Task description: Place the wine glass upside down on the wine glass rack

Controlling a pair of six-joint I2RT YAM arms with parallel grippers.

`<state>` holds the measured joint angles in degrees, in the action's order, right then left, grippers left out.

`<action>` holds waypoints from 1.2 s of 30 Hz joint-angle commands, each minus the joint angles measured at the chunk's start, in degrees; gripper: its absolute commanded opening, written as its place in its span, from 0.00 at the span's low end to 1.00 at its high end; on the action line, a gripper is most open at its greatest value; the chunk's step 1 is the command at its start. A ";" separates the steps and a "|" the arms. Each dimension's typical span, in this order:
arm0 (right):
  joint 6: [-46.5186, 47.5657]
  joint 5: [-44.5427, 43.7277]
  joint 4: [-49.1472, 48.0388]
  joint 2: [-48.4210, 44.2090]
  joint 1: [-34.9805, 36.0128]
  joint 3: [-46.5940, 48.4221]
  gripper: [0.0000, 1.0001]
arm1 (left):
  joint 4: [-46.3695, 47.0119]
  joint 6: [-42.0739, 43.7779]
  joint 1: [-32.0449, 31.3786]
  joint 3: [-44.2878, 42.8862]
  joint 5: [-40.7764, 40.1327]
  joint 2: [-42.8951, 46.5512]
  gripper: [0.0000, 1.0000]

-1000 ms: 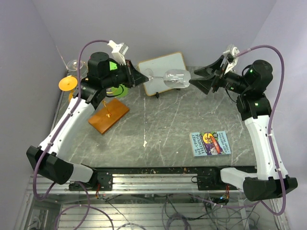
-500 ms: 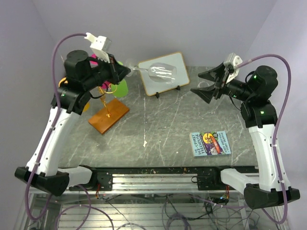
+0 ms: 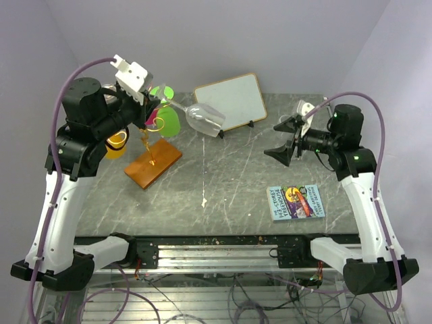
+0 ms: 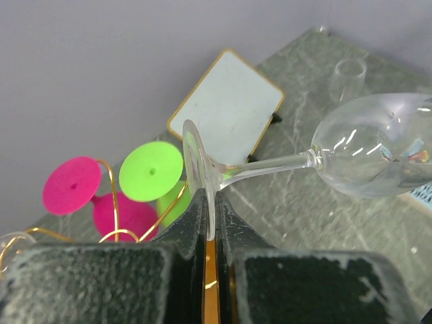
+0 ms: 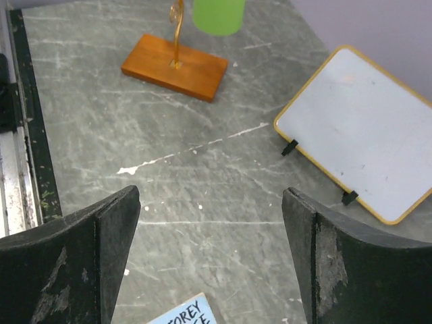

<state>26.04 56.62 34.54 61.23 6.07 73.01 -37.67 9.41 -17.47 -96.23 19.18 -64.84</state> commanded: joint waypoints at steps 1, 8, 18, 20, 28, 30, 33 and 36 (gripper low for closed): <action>2.86 -0.95 -1.60 -2.18 0.05 -5.53 0.86 | -4.85 10.64 -0.64 -2.18 -3.80 0.63 0.07; -0.60 -0.73 -9.79 -4.46 -0.09 -16.54 0.87 | -6.63 20.88 -5.82 0.97 -15.99 1.29 0.07; -0.76 -2.09 -10.69 -3.04 -0.09 -19.34 0.87 | -9.76 29.45 -7.25 0.13 -19.84 0.59 0.07; -0.65 -2.30 -10.85 -3.18 -0.09 -19.69 0.87 | -9.89 31.43 -7.46 0.17 -21.68 0.23 0.07; -0.55 -2.48 -10.90 -2.87 -0.10 -19.97 0.88 | -8.64 32.08 -8.98 1.82 -19.17 -0.93 0.07; -0.55 -2.48 -10.99 -2.94 -0.22 -20.10 0.88 | -7.91 32.12 -9.56 2.20 -19.48 -1.48 0.07; -0.55 -2.40 -11.11 -3.03 -0.34 -20.27 0.88 | -6.06 31.93 -10.31 2.68 -21.26 -2.44 0.07; -0.55 -2.26 -11.09 -3.04 -0.52 -20.28 0.88 | -5.05 31.73 -10.96 2.69 -24.16 -3.75 0.07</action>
<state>25.32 54.41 24.62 58.11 5.85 53.41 -48.18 41.36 -27.49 -93.54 -1.39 -67.55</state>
